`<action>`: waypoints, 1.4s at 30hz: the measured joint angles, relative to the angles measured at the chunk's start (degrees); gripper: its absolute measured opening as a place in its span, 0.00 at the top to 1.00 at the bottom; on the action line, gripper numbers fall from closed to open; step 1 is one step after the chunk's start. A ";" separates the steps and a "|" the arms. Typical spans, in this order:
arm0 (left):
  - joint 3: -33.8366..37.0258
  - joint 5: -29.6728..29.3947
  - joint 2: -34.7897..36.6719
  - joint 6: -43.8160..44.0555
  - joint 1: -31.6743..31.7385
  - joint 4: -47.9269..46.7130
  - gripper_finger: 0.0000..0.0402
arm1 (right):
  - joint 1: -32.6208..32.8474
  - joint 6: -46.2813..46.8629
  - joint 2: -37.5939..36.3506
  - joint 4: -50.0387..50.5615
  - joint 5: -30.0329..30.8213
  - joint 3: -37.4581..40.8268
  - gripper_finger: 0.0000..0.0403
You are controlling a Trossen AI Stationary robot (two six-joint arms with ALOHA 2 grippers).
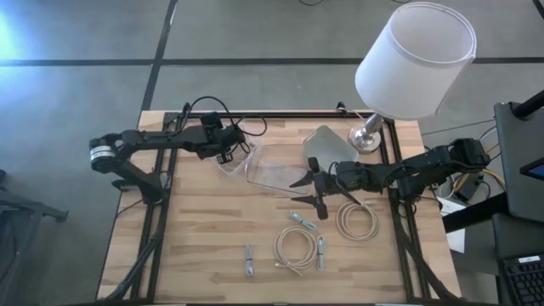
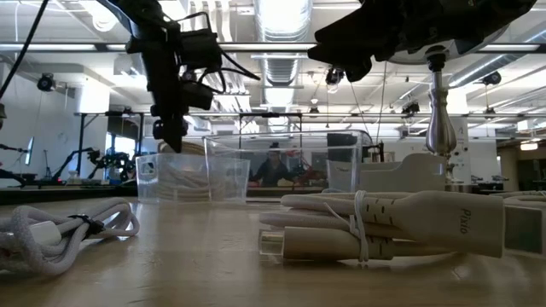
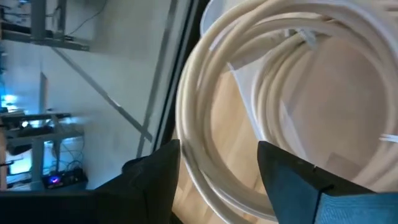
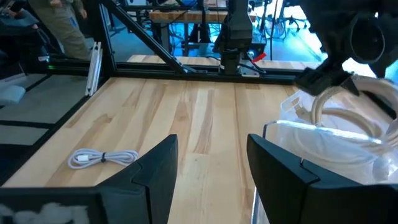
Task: Pick & Place USB Port
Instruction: Put the purple USB cable into the transparent bin
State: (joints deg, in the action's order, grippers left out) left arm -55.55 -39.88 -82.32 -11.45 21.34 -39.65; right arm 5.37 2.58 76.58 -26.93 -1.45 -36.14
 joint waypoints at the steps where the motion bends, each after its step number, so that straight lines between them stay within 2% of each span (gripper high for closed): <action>1: -0.18 0.00 0.02 -0.05 -0.23 -0.37 0.46 | 0.00 1.15 0.00 0.39 0.00 0.00 0.53; 6: -1.78 0.56 0.17 -1.01 -1.95 -0.41 0.46 | 0.00 3.57 0.00 2.78 0.00 0.00 0.53; 12: -4.16 6.17 1.03 -0.42 -4.27 -0.29 0.46 | 0.02 3.46 0.00 2.91 0.00 0.00 0.53; 19: -4.49 15.79 4.30 0.64 -9.22 1.52 0.46 | 0.02 3.83 0.00 6.15 0.00 0.00 0.53; 26: -4.18 26.26 8.15 1.05 -17.83 2.50 0.46 | 0.02 4.07 1.22 6.83 0.00 0.00 0.53; 35: -3.84 26.91 9.59 2.31 -32.46 6.27 0.46 | -0.02 3.88 3.19 6.61 0.00 0.04 0.53; 42: 1.30 28.35 8.20 2.28 -41.88 12.60 0.46 | -0.02 3.12 4.17 4.69 0.02 0.00 0.53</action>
State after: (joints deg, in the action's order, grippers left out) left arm -54.24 -11.53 -74.12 -9.17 -20.54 -27.05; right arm 5.34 5.70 80.75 -22.24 -1.43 -36.14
